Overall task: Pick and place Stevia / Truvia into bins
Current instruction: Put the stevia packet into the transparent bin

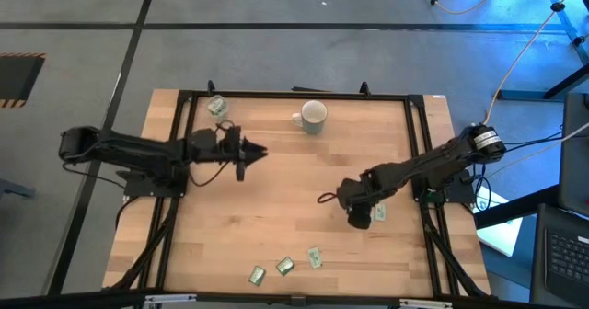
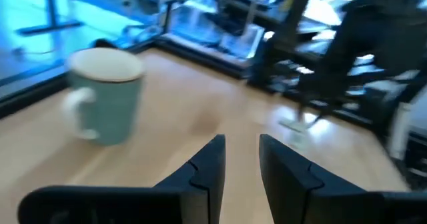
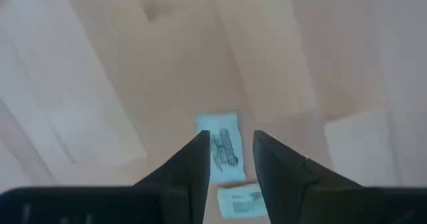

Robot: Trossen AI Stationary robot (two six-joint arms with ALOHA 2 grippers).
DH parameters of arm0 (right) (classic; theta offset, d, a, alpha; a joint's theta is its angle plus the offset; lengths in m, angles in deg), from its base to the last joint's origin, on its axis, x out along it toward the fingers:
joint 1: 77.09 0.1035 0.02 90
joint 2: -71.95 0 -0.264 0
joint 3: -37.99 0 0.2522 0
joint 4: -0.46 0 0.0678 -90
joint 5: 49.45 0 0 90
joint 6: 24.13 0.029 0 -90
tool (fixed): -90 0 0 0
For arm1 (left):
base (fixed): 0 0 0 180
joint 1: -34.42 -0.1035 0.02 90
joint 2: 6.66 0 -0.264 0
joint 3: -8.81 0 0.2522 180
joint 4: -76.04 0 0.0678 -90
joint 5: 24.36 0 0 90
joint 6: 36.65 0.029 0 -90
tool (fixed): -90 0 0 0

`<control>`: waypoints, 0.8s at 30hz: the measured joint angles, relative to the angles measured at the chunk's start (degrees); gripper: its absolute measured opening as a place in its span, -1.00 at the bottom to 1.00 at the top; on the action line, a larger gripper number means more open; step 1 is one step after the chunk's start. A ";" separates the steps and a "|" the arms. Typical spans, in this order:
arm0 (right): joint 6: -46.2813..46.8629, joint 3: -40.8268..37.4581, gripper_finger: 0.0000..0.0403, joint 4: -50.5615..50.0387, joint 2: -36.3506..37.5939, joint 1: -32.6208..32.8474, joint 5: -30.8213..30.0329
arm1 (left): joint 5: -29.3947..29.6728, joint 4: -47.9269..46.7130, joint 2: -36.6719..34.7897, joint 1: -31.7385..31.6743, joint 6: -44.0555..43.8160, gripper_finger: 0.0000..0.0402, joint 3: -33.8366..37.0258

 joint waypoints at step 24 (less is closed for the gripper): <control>-4.11 -16.59 -0.67 18.24 -0.03 2.50 2.46 | 2.23 2.80 0.02 6.08 -0.16 -0.57 1.65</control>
